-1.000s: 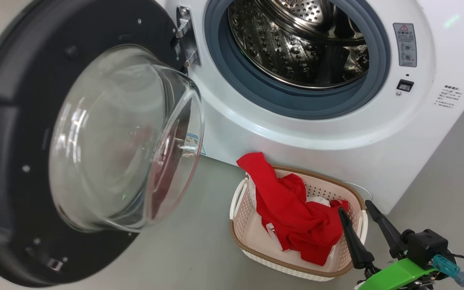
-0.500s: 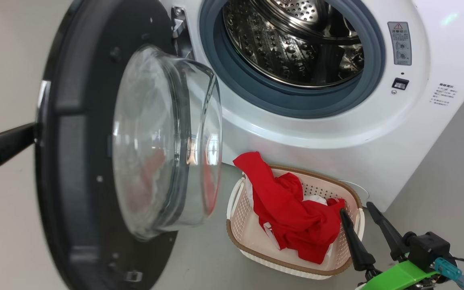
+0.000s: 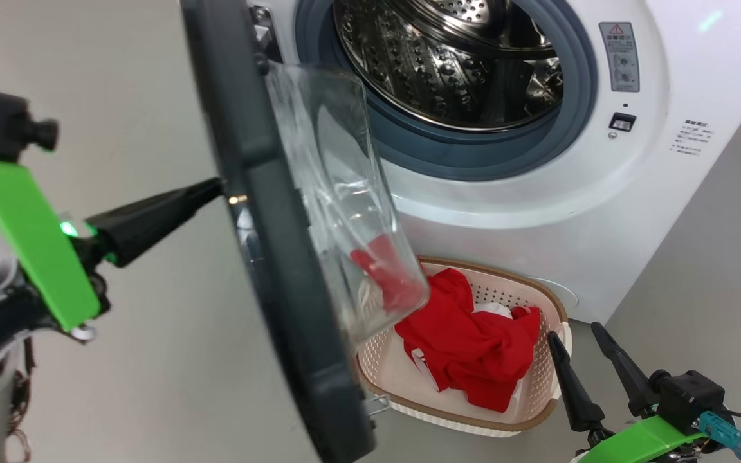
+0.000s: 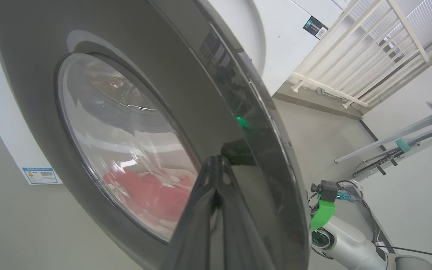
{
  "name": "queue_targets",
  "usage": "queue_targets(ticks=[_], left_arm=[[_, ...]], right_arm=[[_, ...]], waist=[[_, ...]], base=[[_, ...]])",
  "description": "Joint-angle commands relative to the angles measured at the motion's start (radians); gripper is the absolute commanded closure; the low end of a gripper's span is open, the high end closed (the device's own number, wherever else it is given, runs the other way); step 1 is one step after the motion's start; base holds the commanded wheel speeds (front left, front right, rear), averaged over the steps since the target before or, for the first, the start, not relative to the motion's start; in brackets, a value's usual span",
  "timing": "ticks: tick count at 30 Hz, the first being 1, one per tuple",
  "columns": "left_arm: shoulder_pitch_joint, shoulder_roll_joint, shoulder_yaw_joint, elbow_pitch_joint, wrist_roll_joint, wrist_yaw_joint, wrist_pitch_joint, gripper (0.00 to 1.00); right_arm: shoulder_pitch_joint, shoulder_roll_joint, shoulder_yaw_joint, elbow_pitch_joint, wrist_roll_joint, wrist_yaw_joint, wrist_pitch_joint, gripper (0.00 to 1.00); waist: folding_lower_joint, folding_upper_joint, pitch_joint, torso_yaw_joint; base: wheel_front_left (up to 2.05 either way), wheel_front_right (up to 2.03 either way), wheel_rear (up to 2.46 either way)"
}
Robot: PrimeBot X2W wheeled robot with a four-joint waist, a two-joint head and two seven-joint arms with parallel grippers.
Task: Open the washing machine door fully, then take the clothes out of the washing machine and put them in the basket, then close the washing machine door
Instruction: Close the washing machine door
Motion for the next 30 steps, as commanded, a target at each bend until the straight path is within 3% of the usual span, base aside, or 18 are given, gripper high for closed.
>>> queue_targets(ticks=[1,12,23,25,29,30], left_arm=[[-0.026,0.036,0.024,-0.035,0.004,-0.014,-0.02,1.0],[0.022,0.043,0.024,0.007,0.048,-0.014,-0.115,1.0],[0.213,0.02,0.047,0.104,0.132,-0.014,-0.279,0.98],[0.247,0.009,0.058,0.128,0.138,-0.014,-0.317,0.75],[0.309,-0.006,0.068,0.172,0.148,-0.014,-0.388,0.54],[0.323,-0.007,0.069,0.183,0.154,-0.014,-0.407,0.43]], right_arm=[[-0.024,-0.009,0.023,-0.027,-0.011,0.006,-0.007,0.0],[-0.021,-0.005,0.014,-0.029,-0.013,0.006,-0.007,0.0],[-0.017,0.006,0.027,-0.021,-0.011,0.006,-0.007,0.0],[-0.016,0.009,0.031,-0.02,-0.009,0.006,-0.007,0.0],[-0.013,0.013,0.035,-0.019,-0.008,0.006,-0.007,0.0],[-0.012,0.013,0.035,-0.019,-0.008,0.006,-0.007,0.0]], waist=[[0.0,0.0,0.003,-0.004],[0.0,0.0,0.0,-0.007],[0.0,0.0,-0.033,0.002],[0.0,0.0,-0.039,0.0],[0.0,0.0,-0.046,0.0],[0.0,0.0,-0.047,0.0]], base=[[0.0,0.0,0.0],[0.0,0.0,0.0],[0.0,0.0,0.0],[0.0,0.0,0.0],[0.0,0.0,0.0],[0.0,0.0,0.0]])
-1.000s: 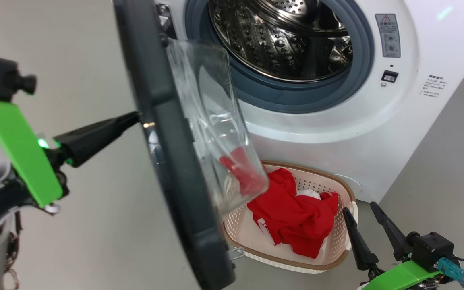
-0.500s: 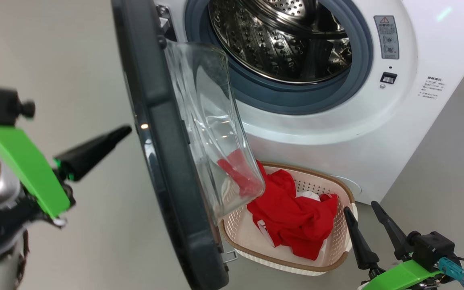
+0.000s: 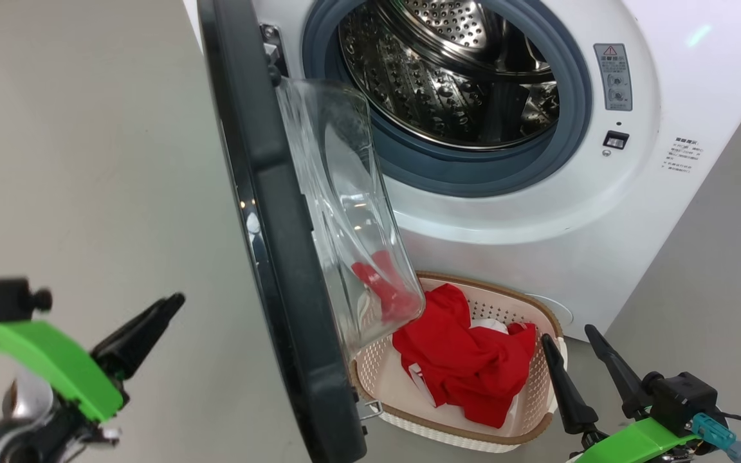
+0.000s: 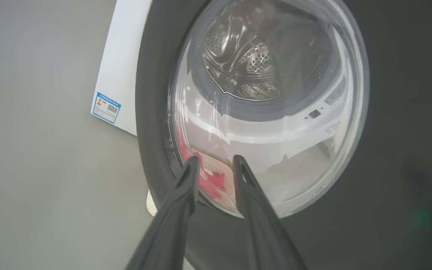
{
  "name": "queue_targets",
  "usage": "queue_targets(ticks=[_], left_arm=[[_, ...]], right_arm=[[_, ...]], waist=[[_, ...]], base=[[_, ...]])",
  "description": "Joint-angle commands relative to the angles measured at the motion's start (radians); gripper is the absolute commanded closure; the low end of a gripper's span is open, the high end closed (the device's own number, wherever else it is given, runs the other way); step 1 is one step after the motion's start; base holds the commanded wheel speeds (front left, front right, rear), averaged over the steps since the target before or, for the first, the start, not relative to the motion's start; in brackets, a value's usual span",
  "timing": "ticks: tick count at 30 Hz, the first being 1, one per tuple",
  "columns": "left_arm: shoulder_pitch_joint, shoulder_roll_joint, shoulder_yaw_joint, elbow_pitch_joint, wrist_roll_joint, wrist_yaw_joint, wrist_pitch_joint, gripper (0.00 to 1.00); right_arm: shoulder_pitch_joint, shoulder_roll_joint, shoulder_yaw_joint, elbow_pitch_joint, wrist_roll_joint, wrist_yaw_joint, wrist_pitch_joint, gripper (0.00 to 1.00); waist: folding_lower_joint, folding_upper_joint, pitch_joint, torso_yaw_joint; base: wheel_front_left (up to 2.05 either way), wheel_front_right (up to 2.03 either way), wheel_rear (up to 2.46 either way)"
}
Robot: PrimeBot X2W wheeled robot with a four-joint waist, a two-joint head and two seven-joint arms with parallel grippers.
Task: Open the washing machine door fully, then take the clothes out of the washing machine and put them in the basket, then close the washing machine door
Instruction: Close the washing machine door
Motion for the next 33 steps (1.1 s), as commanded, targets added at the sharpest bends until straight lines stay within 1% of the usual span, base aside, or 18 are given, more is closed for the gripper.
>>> queue_targets(ticks=[1,2,10,15,21,22,25,27,33], left_arm=[[-0.006,0.024,0.057,-0.003,0.014,-0.006,-0.029,0.1],[0.003,0.015,0.062,0.012,0.013,-0.006,-0.047,0.0],[0.072,-0.019,0.062,0.095,0.03,-0.006,-0.183,0.0],[0.108,-0.042,0.061,0.148,0.062,-0.006,-0.277,0.0],[0.153,-0.066,0.026,0.184,0.127,-0.006,-0.403,0.0],[0.153,-0.066,0.026,0.184,0.127,-0.006,-0.403,0.0],[0.168,-0.086,0.01,0.194,0.136,-0.006,-0.479,0.0],[0.182,-0.082,-0.02,0.197,0.172,-0.006,-0.542,0.0],[0.202,-0.082,-0.085,0.221,0.233,-0.006,-0.736,0.0]], right_arm=[[-0.011,0.001,0.029,-0.023,-0.002,0.006,-0.006,0.0],[-0.011,0.001,0.029,-0.023,-0.002,0.006,-0.006,0.0],[-0.004,0.002,0.032,-0.021,-0.003,0.006,-0.006,0.0],[-0.004,0.002,0.034,-0.019,-0.002,0.006,-0.006,0.0],[-0.004,0.001,0.033,-0.018,-0.002,0.006,-0.006,0.0],[-0.004,0.001,0.033,-0.018,-0.002,0.006,-0.006,0.0],[-0.005,-0.001,0.034,-0.017,-0.001,0.006,-0.006,0.0],[-0.006,-0.003,0.033,-0.016,0.0,0.006,-0.006,0.0],[-0.007,-0.005,0.026,-0.017,-0.001,0.006,-0.006,0.0]], waist=[[0.0,0.0,0.0,0.001],[0.0,0.0,-0.001,0.001],[0.0,0.0,-0.008,0.003],[0.0,0.0,-0.008,0.0],[0.0,0.0,-0.005,-0.004],[0.0,0.0,-0.005,-0.004],[0.0,0.0,-0.003,-0.006],[0.0,0.0,-0.003,-0.007],[0.0,0.0,-0.001,-0.004]], base=[[0.0,0.0,0.0],[0.0,0.0,0.0],[0.0,0.0,0.0],[0.0,0.0,0.0],[0.0,0.0,0.0],[0.0,0.0,0.0],[0.0,0.0,0.0],[0.0,0.0,0.0],[0.0,0.0,0.0]])
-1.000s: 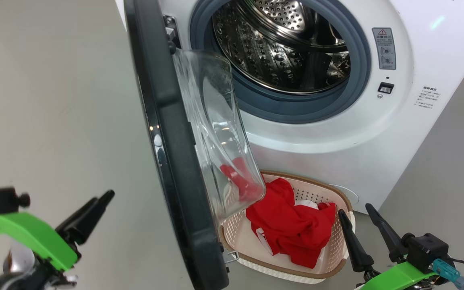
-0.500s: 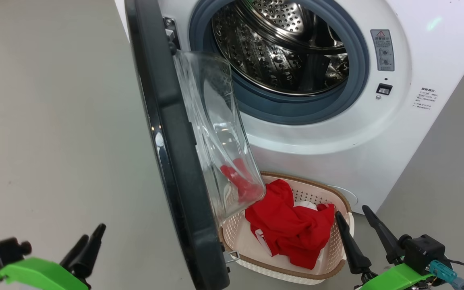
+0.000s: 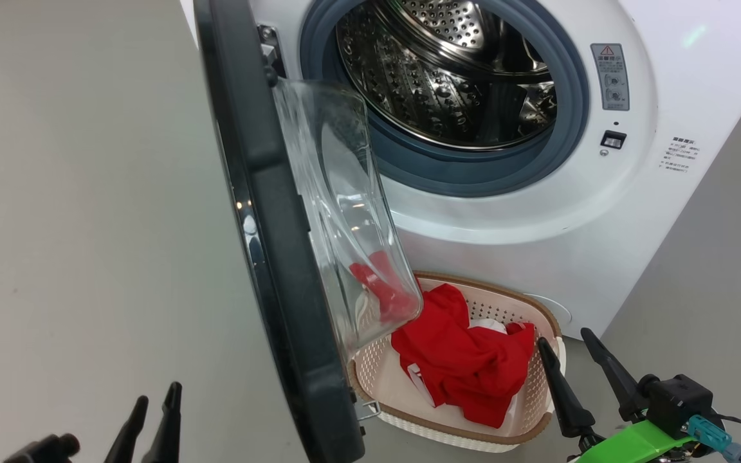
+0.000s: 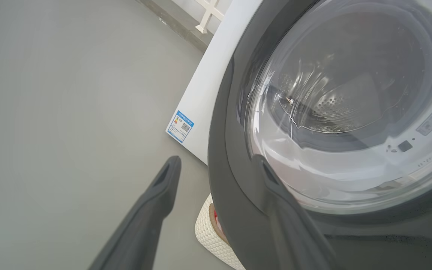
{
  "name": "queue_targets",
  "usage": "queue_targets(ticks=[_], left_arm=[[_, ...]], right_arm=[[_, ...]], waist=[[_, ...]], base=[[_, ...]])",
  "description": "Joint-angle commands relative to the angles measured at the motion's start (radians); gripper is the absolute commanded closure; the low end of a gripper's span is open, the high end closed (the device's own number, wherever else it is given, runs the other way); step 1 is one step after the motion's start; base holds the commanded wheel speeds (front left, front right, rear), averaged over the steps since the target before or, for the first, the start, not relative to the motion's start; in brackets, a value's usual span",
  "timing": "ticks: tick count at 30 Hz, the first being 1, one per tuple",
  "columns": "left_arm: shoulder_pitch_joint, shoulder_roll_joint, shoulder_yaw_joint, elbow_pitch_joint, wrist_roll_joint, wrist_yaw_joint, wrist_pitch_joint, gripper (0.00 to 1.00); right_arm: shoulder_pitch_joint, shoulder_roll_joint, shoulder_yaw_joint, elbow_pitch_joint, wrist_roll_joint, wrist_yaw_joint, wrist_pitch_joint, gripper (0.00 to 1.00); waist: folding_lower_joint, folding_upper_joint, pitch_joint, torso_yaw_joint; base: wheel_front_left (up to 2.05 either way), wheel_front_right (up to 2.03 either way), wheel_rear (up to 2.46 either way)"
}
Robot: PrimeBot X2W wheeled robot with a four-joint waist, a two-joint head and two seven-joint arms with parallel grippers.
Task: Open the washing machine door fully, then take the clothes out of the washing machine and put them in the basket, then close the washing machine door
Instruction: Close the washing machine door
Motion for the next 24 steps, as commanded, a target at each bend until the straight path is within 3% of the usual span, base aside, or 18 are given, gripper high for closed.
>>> queue_targets(ticks=[1,7,18,24], left_arm=[[-0.012,0.036,0.019,-0.005,0.033,-0.006,-0.053,0.0],[-0.011,0.035,0.01,0.022,0.205,-0.001,-0.127,0.0],[0.075,-0.12,0.203,-0.228,0.609,0.004,-0.128,0.0],[0.118,-0.153,0.229,-0.293,0.686,-0.001,-0.128,0.0]], right_arm=[[-0.009,-0.005,0.013,-0.022,-0.001,0.006,-0.006,0.0],[-0.009,-0.006,0.01,-0.023,-0.002,0.006,-0.006,0.0],[-0.014,-0.011,0.01,-0.022,-0.001,0.006,-0.006,0.0],[-0.016,-0.012,0.007,-0.022,-0.002,0.006,-0.006,0.0]], waist=[[0.0,0.0,0.0,0.003],[0.0,0.0,-0.001,0.012],[0.0,0.0,-0.003,0.012],[0.0,0.0,-0.002,0.008]], base=[[0.0,0.0,0.0],[0.0,0.0,0.0],[0.0,0.0,0.0],[0.0,0.0,0.0]])
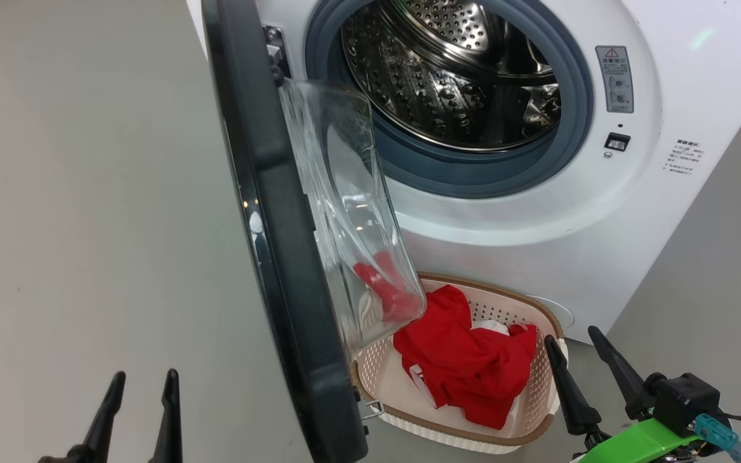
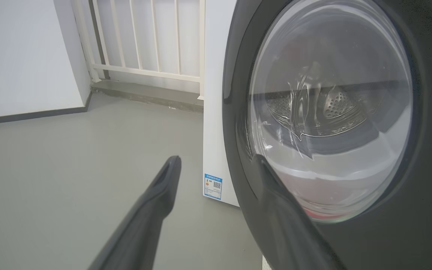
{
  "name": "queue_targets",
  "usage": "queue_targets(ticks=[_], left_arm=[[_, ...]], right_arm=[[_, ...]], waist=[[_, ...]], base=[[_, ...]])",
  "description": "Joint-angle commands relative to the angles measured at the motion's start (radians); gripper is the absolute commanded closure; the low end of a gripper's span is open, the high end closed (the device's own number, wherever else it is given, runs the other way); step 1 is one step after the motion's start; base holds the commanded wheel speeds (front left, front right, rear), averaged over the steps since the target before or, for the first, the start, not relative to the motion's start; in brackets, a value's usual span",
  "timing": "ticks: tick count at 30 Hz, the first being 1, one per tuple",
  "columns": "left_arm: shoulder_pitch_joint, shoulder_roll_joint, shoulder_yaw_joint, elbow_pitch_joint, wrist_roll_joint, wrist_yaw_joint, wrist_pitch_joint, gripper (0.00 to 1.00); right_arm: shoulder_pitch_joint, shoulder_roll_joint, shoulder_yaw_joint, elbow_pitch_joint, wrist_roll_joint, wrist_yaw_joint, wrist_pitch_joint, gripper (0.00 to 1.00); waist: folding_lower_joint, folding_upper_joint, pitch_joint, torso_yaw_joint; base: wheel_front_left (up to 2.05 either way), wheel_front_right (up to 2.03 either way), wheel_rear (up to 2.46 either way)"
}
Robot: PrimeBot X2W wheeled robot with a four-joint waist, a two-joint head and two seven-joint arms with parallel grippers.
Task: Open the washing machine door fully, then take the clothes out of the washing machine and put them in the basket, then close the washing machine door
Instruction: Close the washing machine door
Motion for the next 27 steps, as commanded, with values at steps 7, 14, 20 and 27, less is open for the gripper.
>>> queue_targets(ticks=[7,14,20,27], left_arm=[[0.005,0.003,0.025,-0.012,-0.008,-0.005,-0.012,0.0],[-0.001,0.003,0.025,-0.014,-0.014,-0.006,-0.012,0.0],[-0.007,0.003,0.025,-0.023,-0.025,-0.006,-0.012,0.0],[-0.039,0.005,-0.024,-0.034,-0.157,-0.007,-0.012,1.0]], right_arm=[[-0.017,-0.008,0.023,-0.022,-0.004,0.006,-0.006,0.0],[-0.019,-0.008,0.021,-0.022,-0.004,0.006,-0.006,0.0],[-0.018,-0.007,0.021,-0.022,-0.002,0.006,-0.006,0.0],[-0.019,-0.005,0.023,-0.021,-0.002,0.006,-0.006,0.0]], waist=[[0.0,0.0,0.002,-0.002],[0.0,0.0,0.002,-0.003],[0.0,0.0,-0.001,-0.005],[0.0,0.0,-0.005,-0.011]], base=[[0.0,0.0,0.0],[0.0,0.0,0.0],[0.0,0.0,0.0],[0.0,0.0,0.0]])
